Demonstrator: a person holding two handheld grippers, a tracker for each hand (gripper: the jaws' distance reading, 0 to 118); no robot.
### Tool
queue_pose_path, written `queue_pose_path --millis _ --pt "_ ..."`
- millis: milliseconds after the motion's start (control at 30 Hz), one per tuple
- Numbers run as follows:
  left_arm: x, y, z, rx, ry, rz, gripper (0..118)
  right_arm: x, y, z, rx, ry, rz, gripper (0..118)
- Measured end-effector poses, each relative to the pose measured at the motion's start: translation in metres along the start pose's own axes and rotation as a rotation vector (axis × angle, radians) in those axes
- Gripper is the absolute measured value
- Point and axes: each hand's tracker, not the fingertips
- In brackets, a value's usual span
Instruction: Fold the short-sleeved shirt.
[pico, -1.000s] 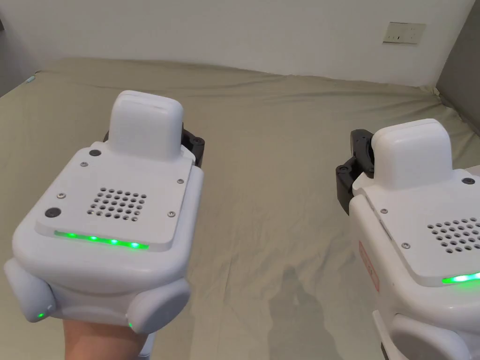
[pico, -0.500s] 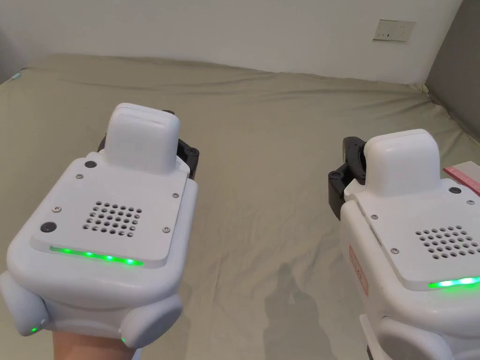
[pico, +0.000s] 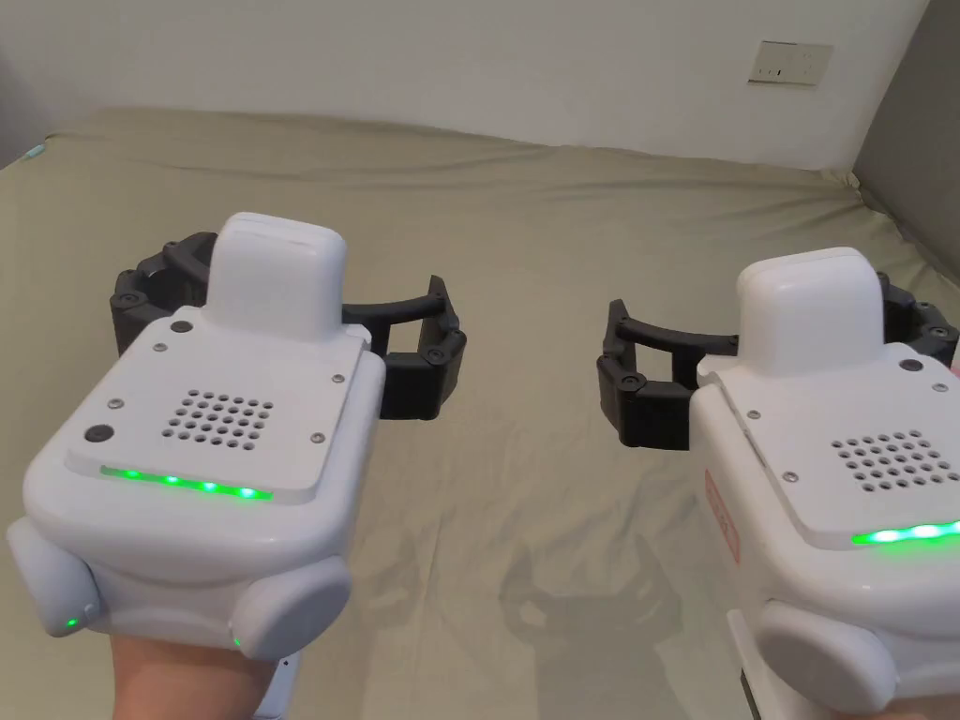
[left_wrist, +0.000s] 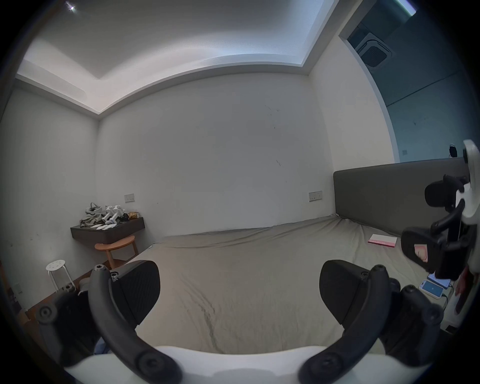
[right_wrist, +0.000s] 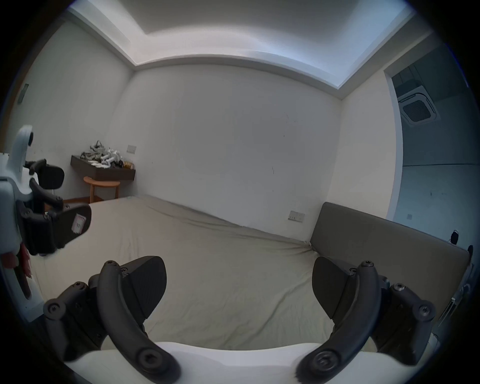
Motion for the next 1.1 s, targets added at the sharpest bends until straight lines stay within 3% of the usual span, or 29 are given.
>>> queue_pose_path --millis 67,200,267,333,600,867,1100 --pt "-0.002 0.0 0.0 0.0 0.001 0.011 118 0.0 0.001 -0.001 -0.016 0.011 -0.032 115" --pt "-0.003 0.001 0.001 0.003 0.008 0.003 118 0.006 0.009 0.002 -0.04 0.095 -0.178 115" --pt "-0.004 0.003 0.002 0.006 0.012 -0.003 118 0.007 0.015 0.002 -0.07 0.051 -0.21 115" --pt "-0.005 0.005 0.003 0.009 0.013 -0.002 118 0.006 0.023 0.002 -0.115 -0.018 -0.203 115" --pt "-0.006 0.015 0.01 0.036 0.013 0.013 118 0.007 0.031 0.001 -0.172 -0.049 -0.23 115" --pt "-0.005 0.015 0.013 0.035 0.009 0.003 118 0.002 0.034 0.004 -0.143 -0.154 -0.171 115" --pt "-0.006 0.015 0.014 0.034 0.006 0.004 118 -0.003 0.032 0.005 -0.157 -0.134 -0.165 115"
